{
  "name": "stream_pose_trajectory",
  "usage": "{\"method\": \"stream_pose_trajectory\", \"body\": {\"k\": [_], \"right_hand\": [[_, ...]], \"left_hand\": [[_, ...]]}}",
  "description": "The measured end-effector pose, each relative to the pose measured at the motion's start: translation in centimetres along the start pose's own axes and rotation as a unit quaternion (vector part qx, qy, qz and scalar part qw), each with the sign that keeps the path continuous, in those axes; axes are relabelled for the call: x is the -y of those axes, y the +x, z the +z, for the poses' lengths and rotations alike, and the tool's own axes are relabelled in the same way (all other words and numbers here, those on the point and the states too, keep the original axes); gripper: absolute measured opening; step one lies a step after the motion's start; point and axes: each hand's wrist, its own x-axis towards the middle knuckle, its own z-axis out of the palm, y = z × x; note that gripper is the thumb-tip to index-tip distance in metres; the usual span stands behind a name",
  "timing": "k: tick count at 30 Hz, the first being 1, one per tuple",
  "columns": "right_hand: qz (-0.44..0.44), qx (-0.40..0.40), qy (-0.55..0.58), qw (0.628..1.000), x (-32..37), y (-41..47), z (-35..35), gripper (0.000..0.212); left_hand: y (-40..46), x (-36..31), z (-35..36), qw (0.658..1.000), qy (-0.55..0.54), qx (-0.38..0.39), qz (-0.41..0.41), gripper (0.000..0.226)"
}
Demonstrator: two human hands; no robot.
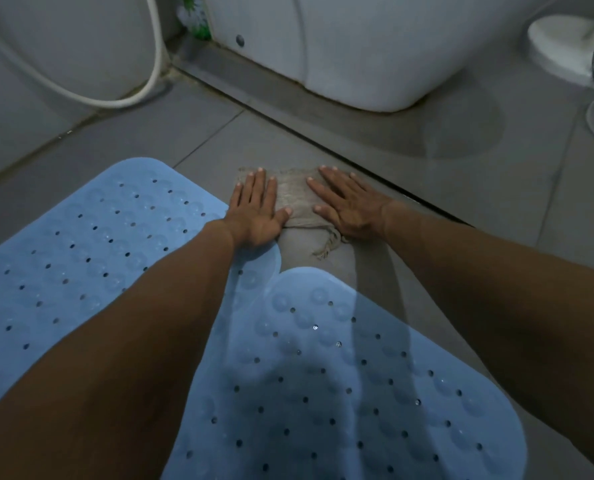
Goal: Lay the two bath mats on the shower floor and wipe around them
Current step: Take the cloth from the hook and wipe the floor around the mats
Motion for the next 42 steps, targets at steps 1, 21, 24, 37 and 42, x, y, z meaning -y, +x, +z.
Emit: {"method": "stream_pose_trajectory", "body": {"k": [1, 21, 24, 37, 42], "right_hand": [[0.002, 0.001, 0.004, 1.0, -0.1, 0.0, 0.0, 0.063], [-0.026, -0.062, 0.041, 0.997, -1.2, -0.7, 1.8, 0.063], [-0.033, -0.048, 0.034, 0.998, -2.4, -3.2, 2.1, 0.064], [0.062, -0.054, 0.039, 0.996, -10.1, -22.6, 6.7, 0.066], [0.152, -0.048, 0.049, 0.986, -12.3, -33.0, 9.6, 0.068]], "left_hand": [[0.1, 0.0, 0.0, 1.0, 0.001, -0.001, -0.001, 0.073], [-1.9, -5.3, -0.4, 0.991, 0.033, -0.002, -0.129, 0.073], [-2.9, -7.1, 0.6, 0.993, 0.025, -0.004, -0.113, 0.075], [-8.1, -22.1, 5.1, 0.998, 0.035, -0.008, 0.058, 0.08], [-12.5, -29.9, 7.6, 0.988, 0.04, 0.003, 0.146, 0.08]]}}
